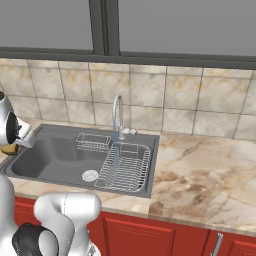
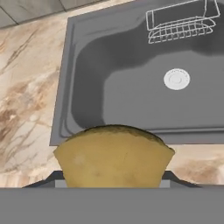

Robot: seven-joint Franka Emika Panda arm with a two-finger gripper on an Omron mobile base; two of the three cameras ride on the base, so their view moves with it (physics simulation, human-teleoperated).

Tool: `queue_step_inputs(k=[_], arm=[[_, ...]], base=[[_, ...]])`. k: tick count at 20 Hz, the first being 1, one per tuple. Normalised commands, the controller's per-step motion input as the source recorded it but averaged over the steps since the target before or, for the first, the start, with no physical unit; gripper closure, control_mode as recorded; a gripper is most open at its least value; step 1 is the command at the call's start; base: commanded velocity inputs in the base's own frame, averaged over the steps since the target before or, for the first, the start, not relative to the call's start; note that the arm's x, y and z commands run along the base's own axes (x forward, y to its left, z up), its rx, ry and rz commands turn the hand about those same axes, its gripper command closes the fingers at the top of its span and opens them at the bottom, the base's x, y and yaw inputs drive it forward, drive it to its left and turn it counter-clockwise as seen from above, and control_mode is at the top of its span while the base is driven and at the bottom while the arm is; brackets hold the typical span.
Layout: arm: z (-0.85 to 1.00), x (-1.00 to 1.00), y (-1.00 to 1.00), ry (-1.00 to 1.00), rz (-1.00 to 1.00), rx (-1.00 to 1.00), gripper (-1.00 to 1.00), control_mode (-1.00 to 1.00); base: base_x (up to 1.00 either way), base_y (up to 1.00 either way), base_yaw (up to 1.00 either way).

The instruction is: Soak the sponge with water for a few seconds and then drop it inside the sink.

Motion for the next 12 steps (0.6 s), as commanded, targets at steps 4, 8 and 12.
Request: queue_step_inputs(k=[4, 8, 12], arm=[[0.12, -0.05, -0.36, 0.00, -0.07, 0.00, 1.00, -1.00], [0.06, -0.06, -0.34, 0.00, -0.07, 0.00, 1.00, -1.00], [0.01, 0.09, -0.47, 0.00, -0.04, -0.01, 1.00, -1.00]], base=[[0.00, 0.00, 0.00], [0.00, 0.00, 0.00], [0.00, 0.00, 0.00]])
